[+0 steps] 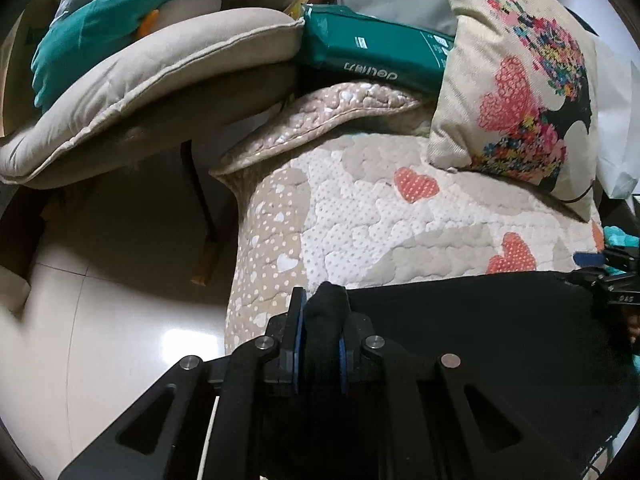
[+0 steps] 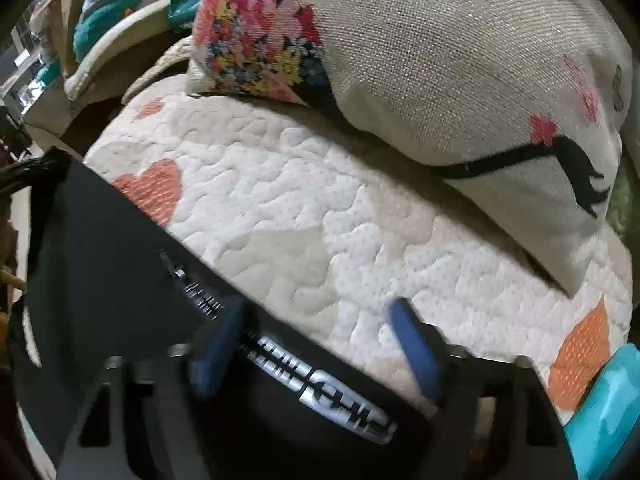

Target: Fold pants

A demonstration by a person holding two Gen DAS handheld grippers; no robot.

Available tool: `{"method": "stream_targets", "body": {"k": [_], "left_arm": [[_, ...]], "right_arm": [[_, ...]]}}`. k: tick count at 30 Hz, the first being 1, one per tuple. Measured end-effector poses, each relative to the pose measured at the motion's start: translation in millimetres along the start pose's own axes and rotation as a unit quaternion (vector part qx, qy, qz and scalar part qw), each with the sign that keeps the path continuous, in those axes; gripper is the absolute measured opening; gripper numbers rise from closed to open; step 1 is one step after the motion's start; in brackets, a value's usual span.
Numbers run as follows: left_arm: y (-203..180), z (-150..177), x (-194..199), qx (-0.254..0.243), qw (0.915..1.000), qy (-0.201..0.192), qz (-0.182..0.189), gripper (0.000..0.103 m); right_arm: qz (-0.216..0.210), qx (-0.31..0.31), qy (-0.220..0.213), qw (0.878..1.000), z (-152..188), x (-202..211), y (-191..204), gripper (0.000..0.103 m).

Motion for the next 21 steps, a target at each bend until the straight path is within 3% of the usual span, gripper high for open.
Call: {"method": "stream_targets", "body": {"k": [1, 2, 5, 13, 21], "left_arm": [[0, 1, 1, -0.001, 1.0000, 0.000, -0.003, 0.013], [0, 1, 4, -0.002, 1.0000, -0.001, -0.008, 0.013], [-1, 1, 16, -0.001, 0.9999, -0.008, -0.015, 0.013], [-5, -5, 73, -0.001, 0.9984, -0.049, -0.028, 0.013], [-6, 26, 137, 0.005, 0.9969, -0.067, -0.042, 0.013]], "right_arm": [[-0.020, -0.006, 0.002, 1.000, 3, 2, 6, 0.020], [-0.030, -0.009, 0.007, 0.999, 8, 4, 10, 0.012], [-0.011, -0.003, 0.002, 1.000, 10, 10, 13, 0.003], [0.004, -0.020, -0.050, 0.999, 0, 70, 29, 0.000], [0.027, -0.030, -0.066, 0.997, 52, 139, 52, 0.000]]}}
Point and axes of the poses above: each gripper's, at about its wrist camera, not at the fingertips, and x roughly against the way its jaws point, y to its left, z to its underside, the point moved 10 cm from there along -x, roughly the way its jaws point, and after that the axes turned 7 degrees about -y, right-handed, at the moved point
